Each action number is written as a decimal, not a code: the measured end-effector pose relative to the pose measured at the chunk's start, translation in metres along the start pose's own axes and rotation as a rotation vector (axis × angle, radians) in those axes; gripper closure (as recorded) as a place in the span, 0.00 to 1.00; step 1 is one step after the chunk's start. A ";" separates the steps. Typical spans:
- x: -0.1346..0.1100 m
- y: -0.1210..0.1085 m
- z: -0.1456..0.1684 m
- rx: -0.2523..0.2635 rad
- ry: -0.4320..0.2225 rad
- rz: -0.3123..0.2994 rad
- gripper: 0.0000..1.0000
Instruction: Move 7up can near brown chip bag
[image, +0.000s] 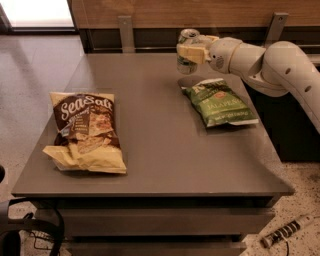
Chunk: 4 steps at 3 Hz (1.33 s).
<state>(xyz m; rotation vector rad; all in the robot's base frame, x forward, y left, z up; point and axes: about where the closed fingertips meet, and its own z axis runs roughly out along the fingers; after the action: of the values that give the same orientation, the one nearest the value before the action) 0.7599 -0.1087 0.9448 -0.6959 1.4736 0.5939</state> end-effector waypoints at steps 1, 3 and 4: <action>-0.028 0.011 -0.016 -0.012 -0.035 -0.027 1.00; -0.053 0.055 -0.059 -0.050 -0.041 -0.042 1.00; -0.056 0.084 -0.083 -0.037 -0.028 -0.031 1.00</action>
Offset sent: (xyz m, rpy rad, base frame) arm -0.0776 -0.0120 0.0643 0.0138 -0.0769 0.0670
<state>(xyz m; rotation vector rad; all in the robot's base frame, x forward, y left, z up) 0.6405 -0.1092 0.9984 -0.7351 1.4264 0.6065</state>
